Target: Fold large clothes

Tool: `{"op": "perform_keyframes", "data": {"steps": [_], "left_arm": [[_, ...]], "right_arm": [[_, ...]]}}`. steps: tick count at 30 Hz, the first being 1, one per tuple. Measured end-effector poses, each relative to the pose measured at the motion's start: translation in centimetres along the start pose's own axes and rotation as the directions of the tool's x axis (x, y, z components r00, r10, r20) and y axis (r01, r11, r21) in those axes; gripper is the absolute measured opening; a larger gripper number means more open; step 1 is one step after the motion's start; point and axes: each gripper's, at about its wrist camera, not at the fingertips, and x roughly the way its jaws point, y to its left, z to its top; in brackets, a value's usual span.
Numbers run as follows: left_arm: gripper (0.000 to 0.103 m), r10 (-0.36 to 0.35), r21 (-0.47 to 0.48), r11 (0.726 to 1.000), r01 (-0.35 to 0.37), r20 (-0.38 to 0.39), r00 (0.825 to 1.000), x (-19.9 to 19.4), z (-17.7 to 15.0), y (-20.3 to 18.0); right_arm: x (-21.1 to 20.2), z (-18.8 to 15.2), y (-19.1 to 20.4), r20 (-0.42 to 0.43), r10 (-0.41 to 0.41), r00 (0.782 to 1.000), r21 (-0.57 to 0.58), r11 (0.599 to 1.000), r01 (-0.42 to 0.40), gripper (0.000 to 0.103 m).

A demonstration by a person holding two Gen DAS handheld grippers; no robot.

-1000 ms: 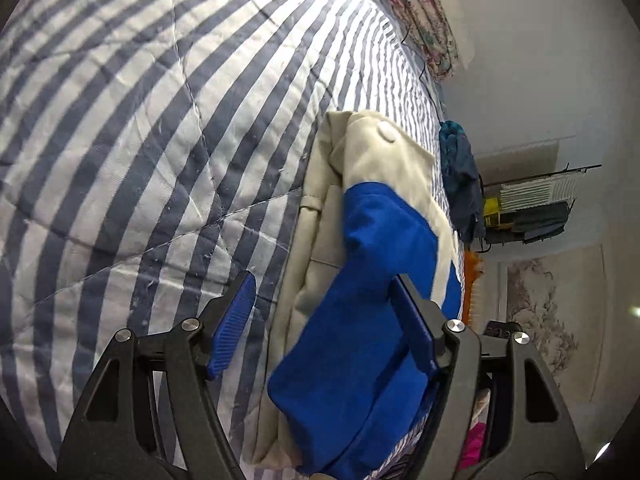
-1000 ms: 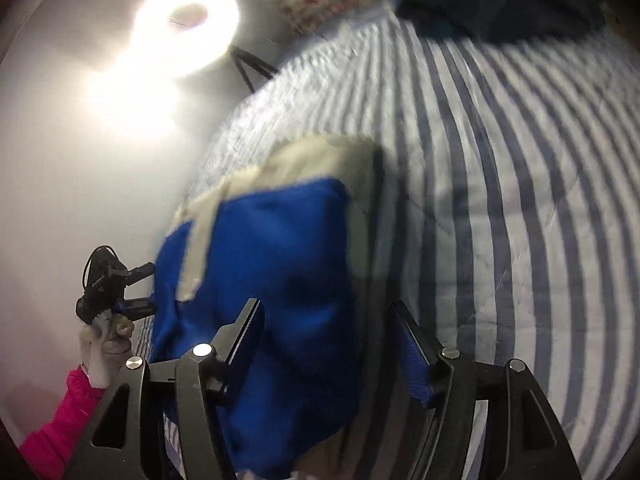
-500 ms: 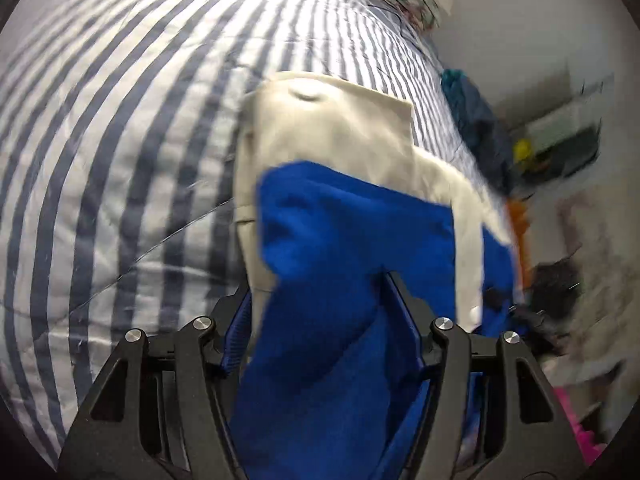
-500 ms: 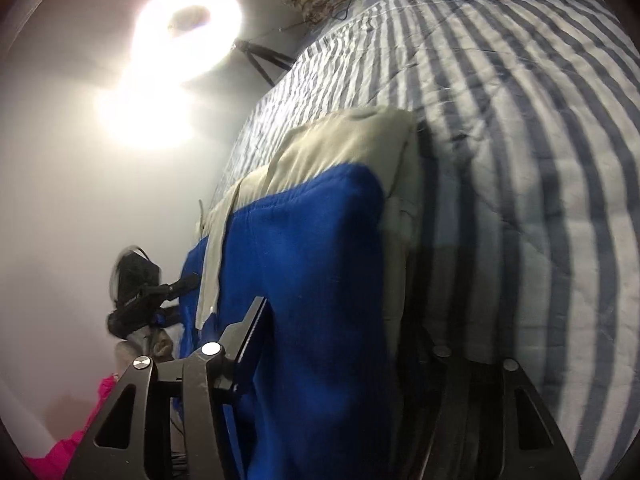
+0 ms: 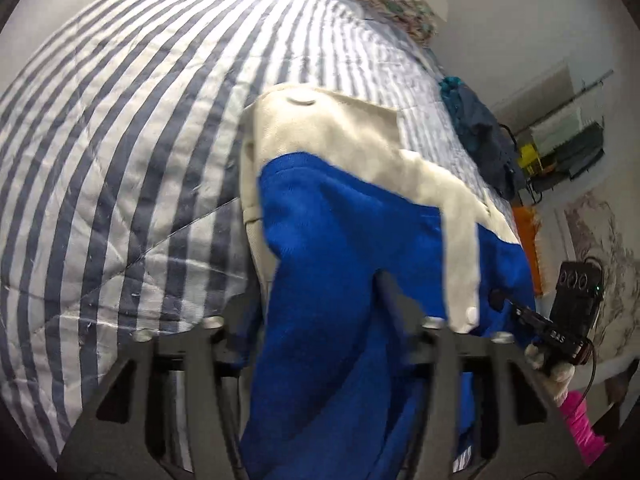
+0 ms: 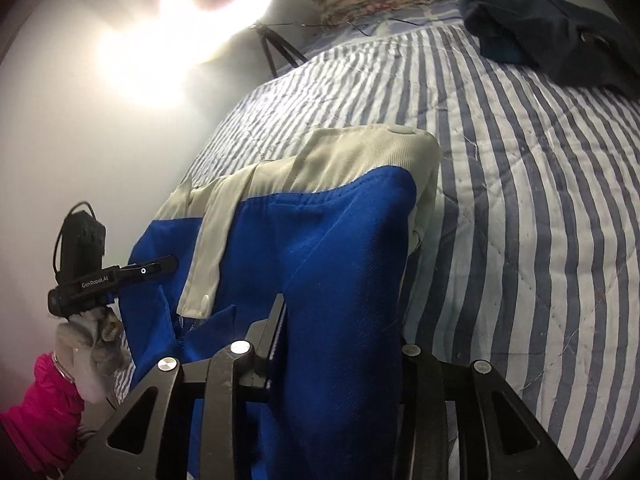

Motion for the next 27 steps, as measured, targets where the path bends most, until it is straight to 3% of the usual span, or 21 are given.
{"op": "perform_keyframes", "data": {"steps": [1,3,4,5,6,7,11,15,20,27], "left_arm": [[0.076,-0.006,-0.021,1.000,0.006,-0.006,1.000,0.3,0.0,0.6],[0.077,-0.054,-0.034,0.998,0.054,0.018,0.998,0.1,-0.2,1.3],[0.076,-0.060,-0.025,0.998,0.060,0.020,0.998,0.0,-0.2,1.3],[0.067,-0.060,-0.017,0.998,0.060,0.020,0.998,0.0,-0.3,1.3],[0.055,-0.083,-0.016,0.996,0.083,0.009,0.996,0.1,-0.3,1.3],[0.047,-0.100,-0.031,0.995,0.100,0.002,0.995,0.1,-0.5,1.3],[0.033,-0.050,0.003,0.999,0.050,0.026,0.998,-1.2,-1.0,-0.8],[0.028,-0.053,0.064,0.997,0.050,0.060,0.997,-3.7,-1.6,-3.4],[0.026,-0.091,0.132,0.988,0.083,0.052,0.995,-4.9,-2.8,-7.0],[0.026,-0.175,0.209,0.964,0.164,0.032,0.984,-3.4,-2.4,-14.4]], "right_arm": [[0.3,0.1,-0.2,-0.010,-0.007,1.000,0.012,1.000,0.007,0.055],[0.7,0.1,-1.2,-0.024,-0.019,1.000,0.040,0.999,0.019,0.066],[0.8,0.0,-1.5,-0.027,-0.002,1.000,0.055,0.998,0.004,0.066],[0.9,0.0,-1.9,-0.027,0.015,1.000,0.075,0.997,-0.013,0.066],[1.0,-0.1,-2.0,-0.025,0.030,0.999,0.085,0.996,-0.028,0.064],[1.0,-0.1,-2.0,-0.026,0.049,0.998,0.093,0.995,-0.046,0.053],[0.4,0.0,0.4,0.004,-0.042,0.999,-0.006,0.999,0.042,0.039],[-1.2,0.0,2.7,0.042,-0.096,0.994,-0.090,0.991,0.100,0.030],[-4.8,-0.6,4.2,0.090,-0.149,0.985,-0.189,0.968,0.164,0.027],[-10.7,1.0,1.8,0.150,-0.206,0.967,-0.202,0.951,0.234,0.026]]}}
